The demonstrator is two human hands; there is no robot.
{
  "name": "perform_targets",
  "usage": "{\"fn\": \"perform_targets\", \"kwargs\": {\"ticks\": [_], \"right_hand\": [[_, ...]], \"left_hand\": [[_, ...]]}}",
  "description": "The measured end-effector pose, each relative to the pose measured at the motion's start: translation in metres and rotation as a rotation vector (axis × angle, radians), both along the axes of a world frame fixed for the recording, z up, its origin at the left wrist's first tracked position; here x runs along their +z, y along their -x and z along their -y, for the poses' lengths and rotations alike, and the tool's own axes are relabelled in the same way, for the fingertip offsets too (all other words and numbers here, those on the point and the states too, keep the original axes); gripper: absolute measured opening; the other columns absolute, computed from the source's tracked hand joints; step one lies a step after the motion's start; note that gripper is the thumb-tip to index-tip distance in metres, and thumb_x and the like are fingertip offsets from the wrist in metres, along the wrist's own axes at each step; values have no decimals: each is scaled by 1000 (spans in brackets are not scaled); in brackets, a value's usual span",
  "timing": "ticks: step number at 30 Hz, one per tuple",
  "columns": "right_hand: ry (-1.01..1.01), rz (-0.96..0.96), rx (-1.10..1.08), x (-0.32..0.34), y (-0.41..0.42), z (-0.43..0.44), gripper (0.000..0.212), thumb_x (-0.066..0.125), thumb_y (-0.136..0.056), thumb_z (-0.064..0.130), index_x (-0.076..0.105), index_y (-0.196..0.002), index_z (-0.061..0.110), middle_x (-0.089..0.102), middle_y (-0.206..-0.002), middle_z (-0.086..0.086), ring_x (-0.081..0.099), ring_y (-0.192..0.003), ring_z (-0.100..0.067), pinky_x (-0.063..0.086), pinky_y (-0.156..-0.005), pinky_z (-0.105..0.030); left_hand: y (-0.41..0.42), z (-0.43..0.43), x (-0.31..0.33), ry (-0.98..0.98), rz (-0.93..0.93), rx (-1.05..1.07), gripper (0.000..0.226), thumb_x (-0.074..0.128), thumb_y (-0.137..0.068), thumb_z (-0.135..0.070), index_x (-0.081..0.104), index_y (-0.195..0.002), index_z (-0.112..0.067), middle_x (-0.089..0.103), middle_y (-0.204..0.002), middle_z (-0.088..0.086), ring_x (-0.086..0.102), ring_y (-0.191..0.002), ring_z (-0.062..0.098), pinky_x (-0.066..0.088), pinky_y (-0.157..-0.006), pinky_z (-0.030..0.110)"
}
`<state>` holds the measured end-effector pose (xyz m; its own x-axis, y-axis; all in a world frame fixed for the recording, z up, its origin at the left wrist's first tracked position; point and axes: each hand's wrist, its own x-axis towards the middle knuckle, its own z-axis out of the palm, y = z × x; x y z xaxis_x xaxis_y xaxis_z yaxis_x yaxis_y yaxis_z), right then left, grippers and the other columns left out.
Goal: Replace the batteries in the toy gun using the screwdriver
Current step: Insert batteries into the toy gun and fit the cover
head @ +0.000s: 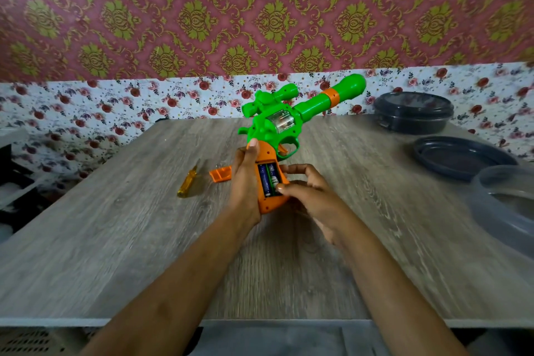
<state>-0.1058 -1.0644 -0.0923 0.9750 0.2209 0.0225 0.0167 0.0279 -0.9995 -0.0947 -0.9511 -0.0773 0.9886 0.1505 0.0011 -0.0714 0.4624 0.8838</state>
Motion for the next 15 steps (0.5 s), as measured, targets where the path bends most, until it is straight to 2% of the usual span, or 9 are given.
{"fn": "perform_targets", "kwargs": {"ticks": [3,6,8,12,13,15], "right_hand": [[-47,-31,16,-3,-4,1,21,62,-82,10,55,-98,23,66,-101,-11,61,-92,-21,48,-83,-35],[-85,-57,-18,-2,-5,3,13,59,-85,12,56,-94,21,66,-89,-5,61,-82,-18,49,-74,-31],[-97,-73,-105,-2,-8,5,9,58,-86,26,57,-93,21,66,-89,-5,61,-84,-17,47,-79,-33],[-88,2,-219,-2,-14,9,52,53,-78,63,60,-112,25,66,-111,0,60,-107,-17,45,-96,-38],[-114,-9,-220,-2,-16,10,55,54,-74,66,62,-110,25,68,-109,3,62,-105,-15,48,-94,-36],[-246,-48,-194,0,-17,13,34,58,-81,51,65,-98,23,72,-89,7,67,-84,-7,54,-72,-24]], "left_hand": [[2,-2,1,26,-15,7,48,46,-95,-42,45,-128,-7,62,-84,17,63,-63,24,56,-50,31],[3,-2,1,30,-28,-28,44,48,-94,-44,47,-124,-12,62,-85,15,64,-65,24,57,-53,34],[5,-1,1,5,-60,-72,48,49,-92,-47,48,-126,-13,65,-92,14,68,-65,22,58,-54,35],[7,3,-1,-111,-40,-160,46,45,-94,-46,51,-123,-11,66,-95,16,69,-60,16,54,-49,27],[7,4,-1,-148,-33,-182,47,45,-94,-45,50,-123,-10,65,-96,19,68,-60,17,53,-48,25],[9,7,-2,-226,-12,-203,41,46,-94,-42,54,-116,-9,63,-97,23,65,-63,21,53,-48,24]]}}
